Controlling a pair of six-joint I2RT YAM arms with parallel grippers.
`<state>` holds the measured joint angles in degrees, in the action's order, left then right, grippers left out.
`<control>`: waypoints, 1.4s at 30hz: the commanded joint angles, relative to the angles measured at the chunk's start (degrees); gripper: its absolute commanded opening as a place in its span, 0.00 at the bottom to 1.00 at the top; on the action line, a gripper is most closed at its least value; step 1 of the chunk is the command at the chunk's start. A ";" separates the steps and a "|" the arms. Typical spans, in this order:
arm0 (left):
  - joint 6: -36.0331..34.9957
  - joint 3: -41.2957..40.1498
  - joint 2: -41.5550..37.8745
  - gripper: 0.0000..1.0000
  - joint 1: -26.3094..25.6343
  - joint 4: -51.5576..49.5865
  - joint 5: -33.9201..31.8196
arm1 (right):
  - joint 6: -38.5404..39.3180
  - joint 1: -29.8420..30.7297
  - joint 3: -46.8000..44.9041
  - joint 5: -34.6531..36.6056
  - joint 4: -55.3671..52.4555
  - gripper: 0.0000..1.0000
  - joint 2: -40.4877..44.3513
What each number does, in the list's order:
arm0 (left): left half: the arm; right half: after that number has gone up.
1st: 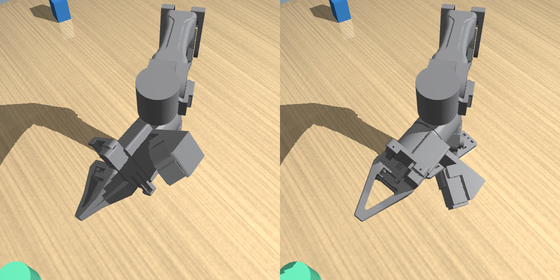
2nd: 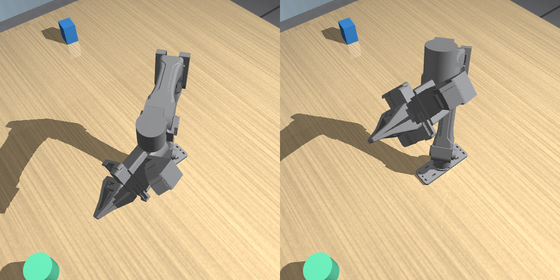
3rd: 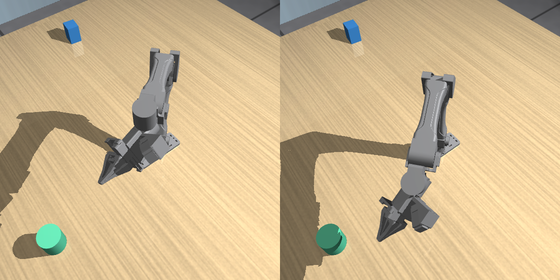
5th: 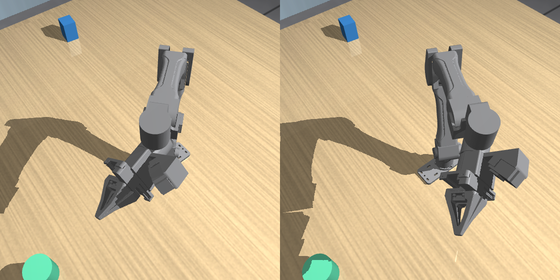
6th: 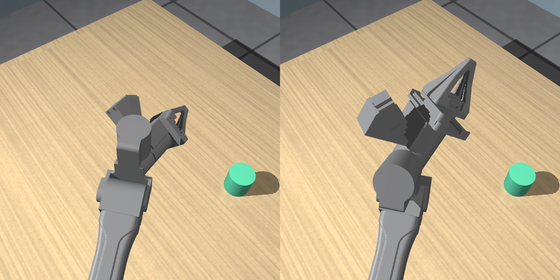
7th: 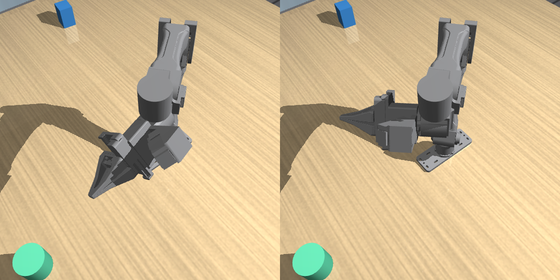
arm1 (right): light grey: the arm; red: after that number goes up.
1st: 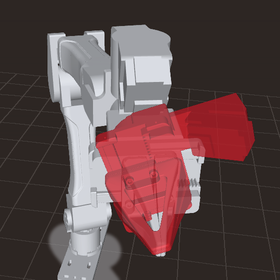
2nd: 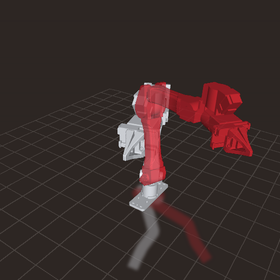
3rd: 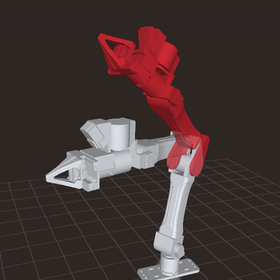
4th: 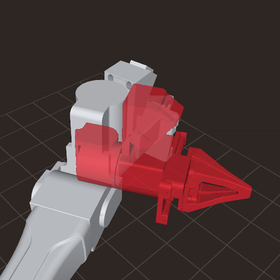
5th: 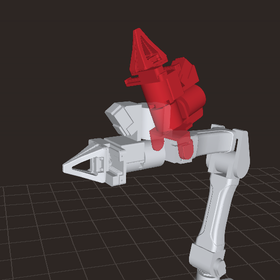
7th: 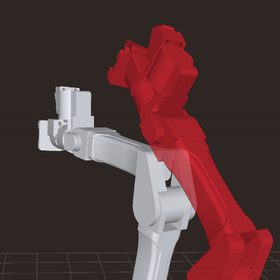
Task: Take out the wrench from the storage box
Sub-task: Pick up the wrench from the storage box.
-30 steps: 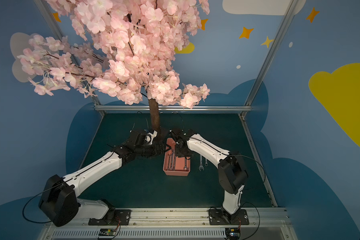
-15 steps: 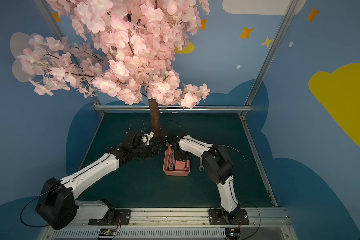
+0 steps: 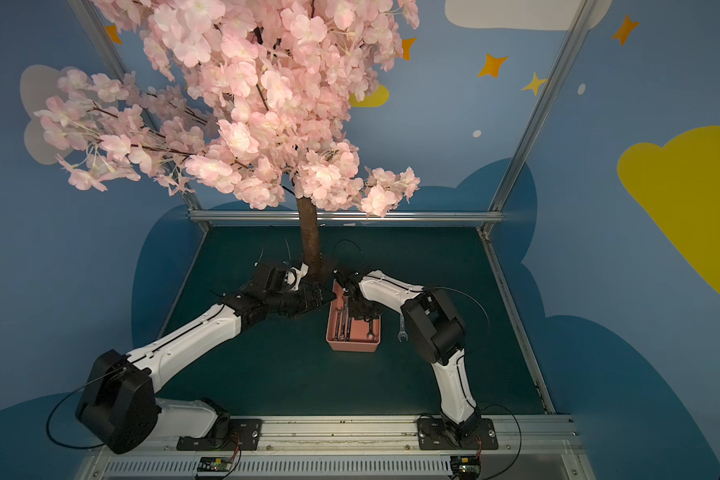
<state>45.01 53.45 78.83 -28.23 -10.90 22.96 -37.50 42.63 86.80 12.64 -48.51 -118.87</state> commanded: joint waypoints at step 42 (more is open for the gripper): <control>-0.85 3.13 2.08 1.00 0.45 -2.91 0.33 | 6.55 -1.77 0.49 -0.27 -1.06 0.26 2.57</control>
<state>44.80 55.24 80.97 -28.01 -13.28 23.11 -31.07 41.28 86.26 11.29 -47.24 -117.49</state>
